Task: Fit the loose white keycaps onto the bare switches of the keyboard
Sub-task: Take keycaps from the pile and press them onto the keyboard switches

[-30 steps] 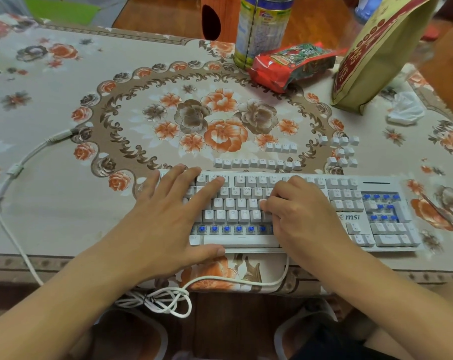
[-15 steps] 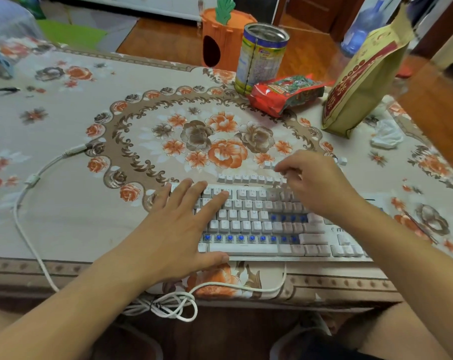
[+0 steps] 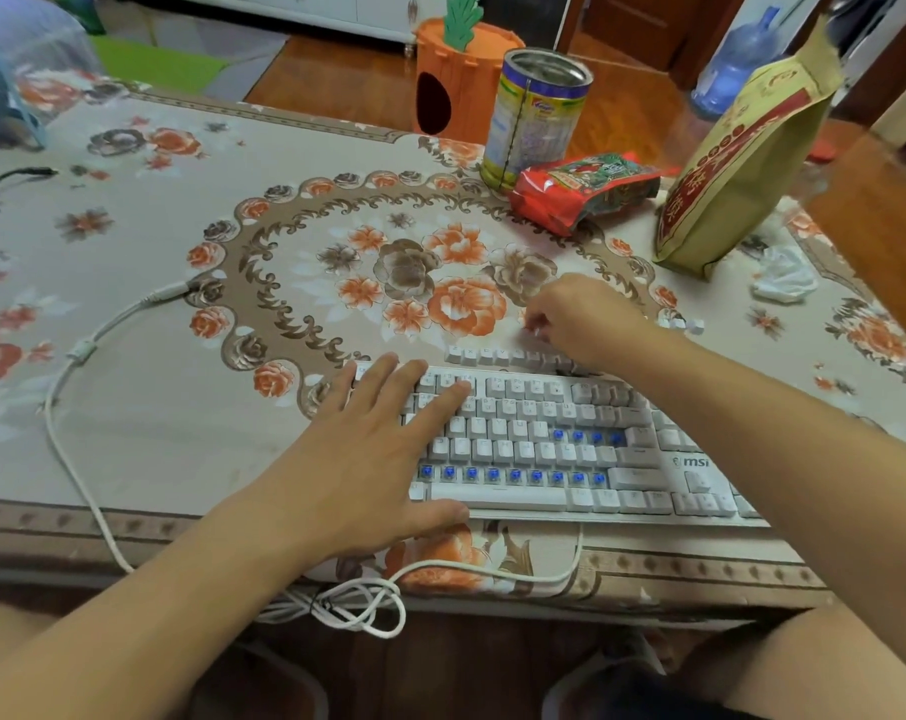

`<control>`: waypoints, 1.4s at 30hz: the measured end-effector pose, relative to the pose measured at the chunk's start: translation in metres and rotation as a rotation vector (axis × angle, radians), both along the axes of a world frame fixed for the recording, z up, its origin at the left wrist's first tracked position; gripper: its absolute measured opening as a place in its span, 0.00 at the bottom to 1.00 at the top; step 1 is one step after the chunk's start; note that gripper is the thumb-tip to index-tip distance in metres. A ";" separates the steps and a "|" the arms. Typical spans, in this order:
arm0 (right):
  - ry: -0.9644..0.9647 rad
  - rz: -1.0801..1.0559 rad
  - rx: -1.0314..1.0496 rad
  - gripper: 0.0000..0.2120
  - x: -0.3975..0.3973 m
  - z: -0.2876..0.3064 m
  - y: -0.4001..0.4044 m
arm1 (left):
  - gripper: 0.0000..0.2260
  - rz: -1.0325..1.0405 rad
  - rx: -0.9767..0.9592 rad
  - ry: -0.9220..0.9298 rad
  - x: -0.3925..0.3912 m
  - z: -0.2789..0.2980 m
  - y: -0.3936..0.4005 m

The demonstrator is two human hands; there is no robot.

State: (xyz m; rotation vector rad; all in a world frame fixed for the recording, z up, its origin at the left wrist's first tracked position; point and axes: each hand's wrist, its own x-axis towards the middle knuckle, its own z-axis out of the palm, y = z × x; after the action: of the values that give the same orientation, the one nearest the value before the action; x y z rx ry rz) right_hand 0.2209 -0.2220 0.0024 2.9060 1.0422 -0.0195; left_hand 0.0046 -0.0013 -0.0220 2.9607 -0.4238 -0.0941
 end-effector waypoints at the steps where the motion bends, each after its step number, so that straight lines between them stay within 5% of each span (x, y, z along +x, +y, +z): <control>1: -0.003 0.020 -0.011 0.06 -0.001 0.000 0.002 | 0.46 0.002 0.001 -0.001 0.000 0.000 0.000; 4: -0.013 0.053 0.031 0.07 -0.008 0.007 0.007 | 0.46 0.005 0.016 0.002 0.000 0.000 0.000; 13: 0.126 -0.063 0.596 0.07 -0.107 0.044 -0.041 | 0.44 0.016 0.012 -0.037 -0.004 -0.004 -0.001; 20: 0.293 -0.371 0.908 0.13 -0.137 0.021 -0.067 | 0.37 -0.103 0.083 -0.129 -0.005 -0.002 -0.029; 31: 0.164 -0.097 0.686 0.11 -0.140 0.004 -0.063 | 0.34 -0.159 0.133 -0.121 0.010 -0.008 -0.053; 42: 0.206 -0.123 0.613 0.09 -0.143 -0.004 -0.058 | 0.32 -0.127 0.122 -0.107 -0.003 -0.012 -0.035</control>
State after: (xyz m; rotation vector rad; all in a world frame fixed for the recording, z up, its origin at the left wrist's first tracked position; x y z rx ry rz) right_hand 0.0778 -0.2798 -0.0013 3.5852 1.0437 -0.0057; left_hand 0.0013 -0.0359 -0.0344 3.0655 -0.6418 0.0254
